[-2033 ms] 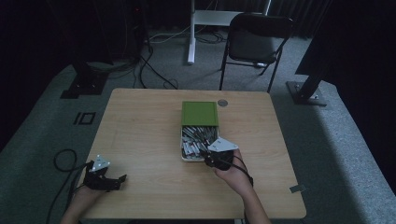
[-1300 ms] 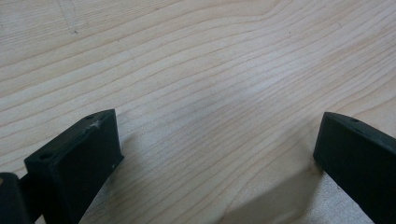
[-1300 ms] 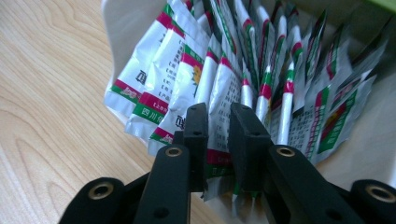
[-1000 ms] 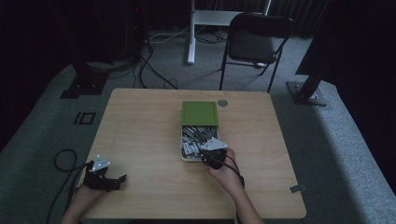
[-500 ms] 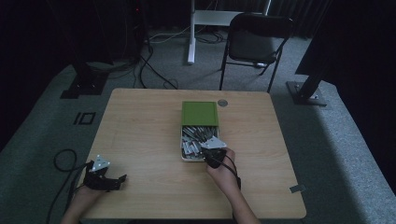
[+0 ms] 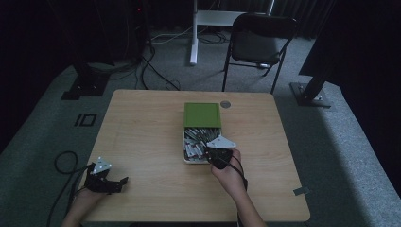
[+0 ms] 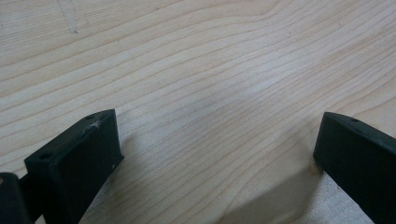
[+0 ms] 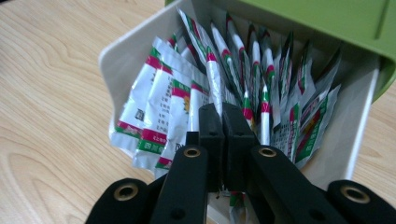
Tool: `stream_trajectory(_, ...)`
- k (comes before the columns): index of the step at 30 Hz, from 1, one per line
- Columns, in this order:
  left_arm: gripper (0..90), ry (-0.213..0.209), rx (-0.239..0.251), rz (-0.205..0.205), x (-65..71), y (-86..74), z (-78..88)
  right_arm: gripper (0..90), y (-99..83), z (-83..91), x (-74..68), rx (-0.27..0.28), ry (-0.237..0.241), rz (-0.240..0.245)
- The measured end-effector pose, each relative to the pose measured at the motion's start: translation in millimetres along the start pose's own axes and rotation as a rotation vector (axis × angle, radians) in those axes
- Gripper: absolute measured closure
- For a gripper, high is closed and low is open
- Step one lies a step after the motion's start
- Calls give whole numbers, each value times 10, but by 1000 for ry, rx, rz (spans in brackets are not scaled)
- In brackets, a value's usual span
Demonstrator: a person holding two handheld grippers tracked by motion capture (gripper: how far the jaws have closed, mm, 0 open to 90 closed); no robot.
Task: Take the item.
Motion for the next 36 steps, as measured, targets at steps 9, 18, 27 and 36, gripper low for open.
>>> stream_trajectory(9,14,0,0,0,0,0,0,887,157,168,30,71,32,-46)
stream_trajectory(18,14,0,-1,1,0,0,0,887,292,327,183,130,4,-75)
stream_trajectory(27,14,0,-1,-1,-1,0,1,887,422,498,468,188,-57,-117)
stream_trajectory(36,14,0,-1,-1,-1,0,0,887,344,566,778,191,-124,-171)
Point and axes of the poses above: each handheld gripper's, and its own axes: z roughly backward along the jaws, y roughly out of its top, x roughly to its right, the point moved 7 cm from there along -z, roughly forward along the jaws, and after that the axes turned 7 degrees about z, right-handed, at the moved point
